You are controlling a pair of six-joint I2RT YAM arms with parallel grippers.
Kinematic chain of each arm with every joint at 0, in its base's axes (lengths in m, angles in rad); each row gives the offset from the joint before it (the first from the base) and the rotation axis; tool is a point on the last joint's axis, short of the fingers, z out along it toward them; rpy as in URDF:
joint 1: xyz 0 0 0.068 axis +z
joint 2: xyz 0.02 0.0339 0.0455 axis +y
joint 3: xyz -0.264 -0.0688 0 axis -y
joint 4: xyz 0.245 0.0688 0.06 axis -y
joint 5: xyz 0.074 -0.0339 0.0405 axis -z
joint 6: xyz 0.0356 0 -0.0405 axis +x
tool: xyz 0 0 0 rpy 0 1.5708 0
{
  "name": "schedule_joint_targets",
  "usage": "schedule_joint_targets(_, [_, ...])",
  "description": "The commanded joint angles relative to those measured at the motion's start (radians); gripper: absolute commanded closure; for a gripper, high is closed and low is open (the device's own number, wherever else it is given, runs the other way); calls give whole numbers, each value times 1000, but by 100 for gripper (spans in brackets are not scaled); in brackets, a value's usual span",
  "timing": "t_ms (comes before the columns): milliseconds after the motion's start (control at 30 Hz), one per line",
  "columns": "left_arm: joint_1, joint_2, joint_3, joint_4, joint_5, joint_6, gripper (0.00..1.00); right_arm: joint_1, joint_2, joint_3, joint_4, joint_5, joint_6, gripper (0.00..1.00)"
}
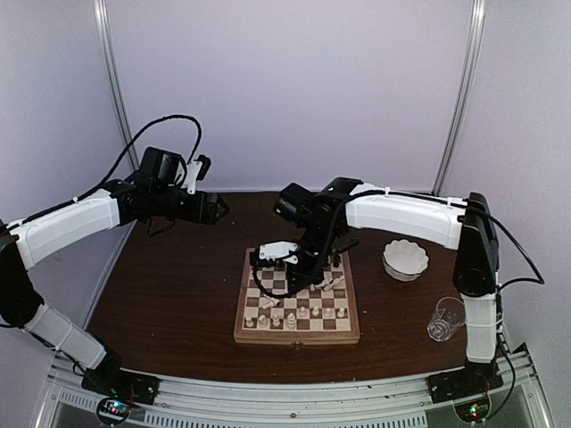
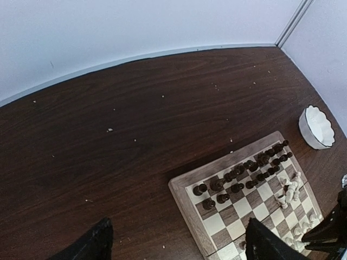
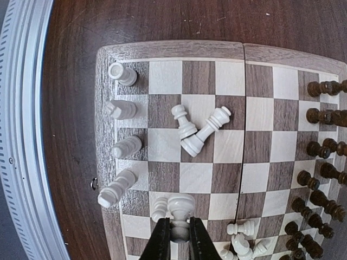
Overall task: Set up the chess pieces on the board
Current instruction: Place the pawn at d2.
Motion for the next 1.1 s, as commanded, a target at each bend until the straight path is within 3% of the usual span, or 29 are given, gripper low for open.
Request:
schedule_joint_targets(0, [37,-44,8,26,18,-12,16,31,64,86,-89,77,-33,95])
schedule_joint_targets(233, [100,-75,-18,55,57,-65,16,61,136,142,-146,158,-51,95])
schedule_joint_targets(1067, [102,-85,-19,45,65,-68,16,89,221,175,-161,141,-32,91])
